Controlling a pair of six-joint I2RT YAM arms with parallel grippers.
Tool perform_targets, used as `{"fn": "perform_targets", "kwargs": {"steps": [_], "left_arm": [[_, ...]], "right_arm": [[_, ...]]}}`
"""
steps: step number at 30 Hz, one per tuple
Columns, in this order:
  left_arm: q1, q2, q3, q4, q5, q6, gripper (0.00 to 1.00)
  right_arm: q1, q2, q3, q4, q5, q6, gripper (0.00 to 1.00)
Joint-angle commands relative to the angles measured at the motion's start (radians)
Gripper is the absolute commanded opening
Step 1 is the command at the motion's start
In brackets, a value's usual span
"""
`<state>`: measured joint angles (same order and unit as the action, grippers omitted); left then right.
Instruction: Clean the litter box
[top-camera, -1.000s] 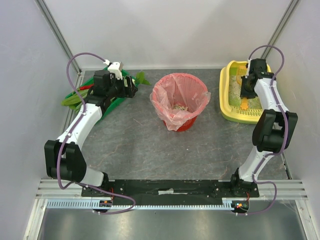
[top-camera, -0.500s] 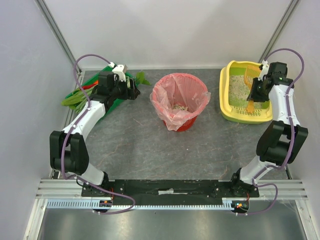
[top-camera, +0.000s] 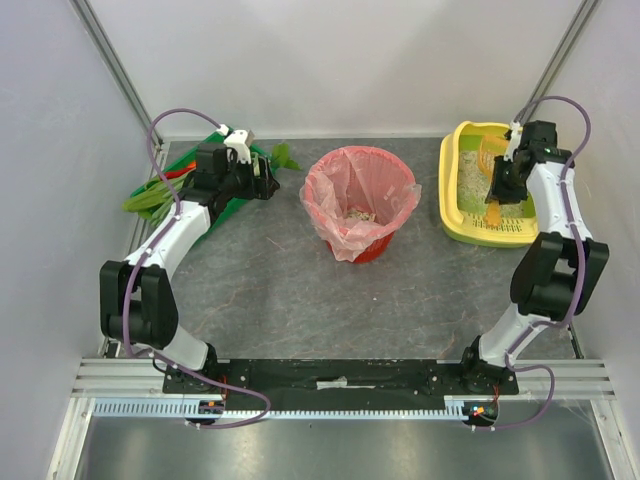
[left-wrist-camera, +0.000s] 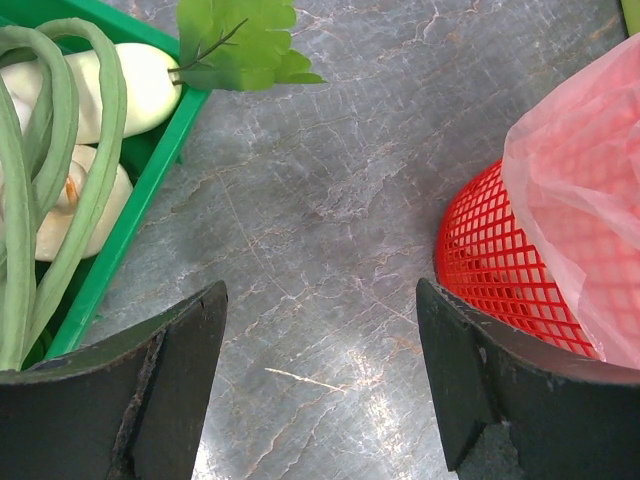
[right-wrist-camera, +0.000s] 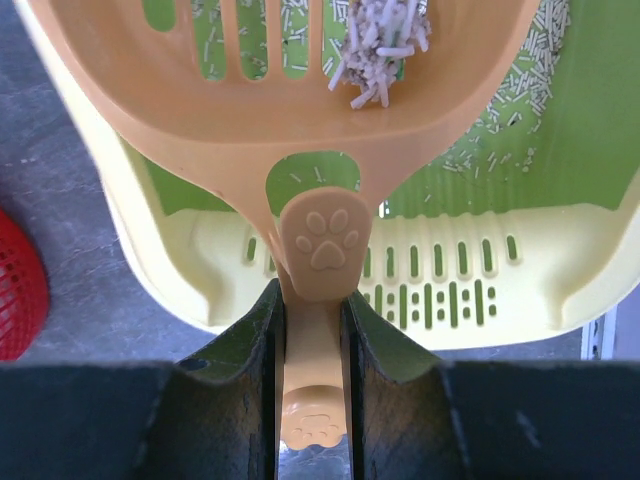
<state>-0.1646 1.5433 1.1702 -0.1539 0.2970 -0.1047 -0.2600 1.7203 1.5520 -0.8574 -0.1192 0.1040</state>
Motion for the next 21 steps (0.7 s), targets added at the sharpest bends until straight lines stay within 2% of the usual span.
{"fn": "perform_targets", "kwargs": {"steps": [1,6,9,12,16,18,21], "left_arm": [[0.005,0.003,0.028,0.042,0.025,0.026,0.83],[0.005,0.000,0.032,0.037,0.025,0.031,0.83],[0.005,0.006,0.037,0.039,0.027,0.026,0.83],[0.005,0.009,0.045,0.040,0.030,0.023,0.83],[0.005,0.014,0.048,0.042,0.033,0.020,0.83],[0.007,0.012,0.043,0.040,0.031,0.017,0.83],[0.007,0.011,0.034,0.048,0.034,0.011,0.83]], "right_arm": [[0.070,0.084,0.105,-0.101,0.143,-0.069,0.00],[0.033,0.093,0.106,-0.092,0.245,-0.036,0.00],[0.085,0.130,0.151,-0.166,0.263,-0.096,0.00],[0.076,0.108,0.126,-0.154,0.326,-0.076,0.00],[0.096,0.139,0.161,-0.234,0.312,-0.130,0.00],[0.130,0.118,0.149,-0.241,0.422,-0.150,0.00],[0.074,0.114,0.160,-0.253,0.454,-0.124,0.00]]}}
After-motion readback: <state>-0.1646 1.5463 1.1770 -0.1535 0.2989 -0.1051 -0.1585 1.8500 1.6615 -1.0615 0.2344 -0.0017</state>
